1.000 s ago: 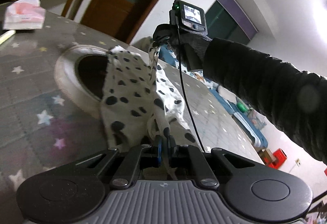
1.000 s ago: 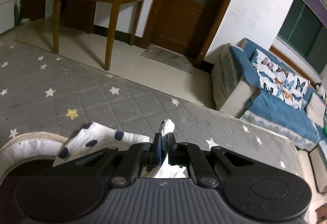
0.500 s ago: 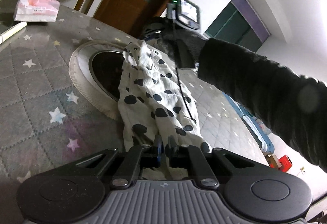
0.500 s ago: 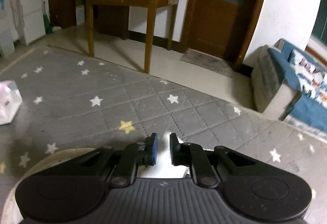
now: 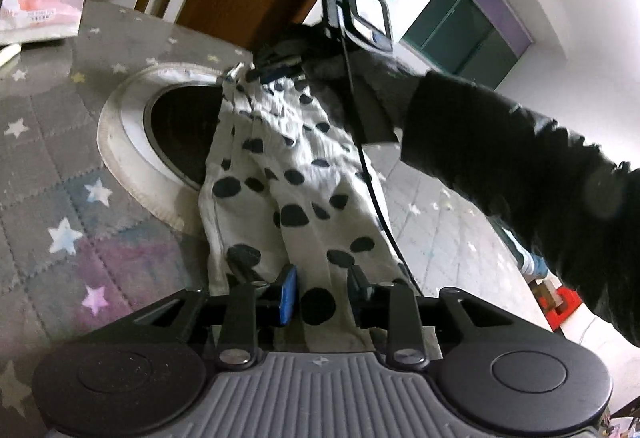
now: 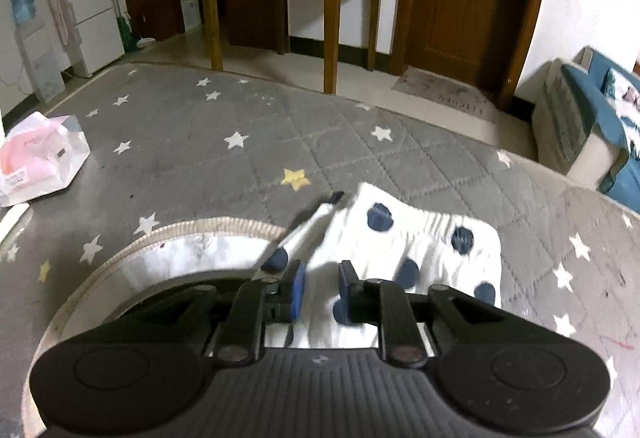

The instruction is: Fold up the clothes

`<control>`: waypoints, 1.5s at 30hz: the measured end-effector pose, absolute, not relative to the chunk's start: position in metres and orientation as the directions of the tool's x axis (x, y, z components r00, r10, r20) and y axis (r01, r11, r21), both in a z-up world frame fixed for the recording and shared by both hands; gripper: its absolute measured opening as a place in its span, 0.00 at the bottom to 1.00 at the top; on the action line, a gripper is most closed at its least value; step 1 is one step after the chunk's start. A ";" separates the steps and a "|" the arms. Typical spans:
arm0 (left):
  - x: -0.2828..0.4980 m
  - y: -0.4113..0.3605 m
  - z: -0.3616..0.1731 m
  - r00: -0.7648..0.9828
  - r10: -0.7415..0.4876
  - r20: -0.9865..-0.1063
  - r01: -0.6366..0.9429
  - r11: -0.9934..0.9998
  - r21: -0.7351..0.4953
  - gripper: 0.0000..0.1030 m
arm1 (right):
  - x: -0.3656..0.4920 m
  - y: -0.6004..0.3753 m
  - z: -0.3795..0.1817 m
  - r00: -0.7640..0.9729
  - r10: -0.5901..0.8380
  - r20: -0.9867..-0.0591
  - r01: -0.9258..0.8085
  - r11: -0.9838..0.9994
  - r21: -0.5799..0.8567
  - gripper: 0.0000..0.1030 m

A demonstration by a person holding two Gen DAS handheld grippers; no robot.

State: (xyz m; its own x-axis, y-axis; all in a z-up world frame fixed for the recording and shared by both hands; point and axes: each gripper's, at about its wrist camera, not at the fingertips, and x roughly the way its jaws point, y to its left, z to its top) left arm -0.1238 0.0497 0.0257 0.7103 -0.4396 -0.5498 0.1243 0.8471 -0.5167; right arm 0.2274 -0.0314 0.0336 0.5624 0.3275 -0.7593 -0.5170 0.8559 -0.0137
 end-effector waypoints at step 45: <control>-0.135 0.078 0.031 0.748 -0.378 -0.546 0.045 0.849 -0.526 0.04 | 0.179 -0.044 0.058 0.552 0.409 -0.726 -0.570 0.821 0.029 0.12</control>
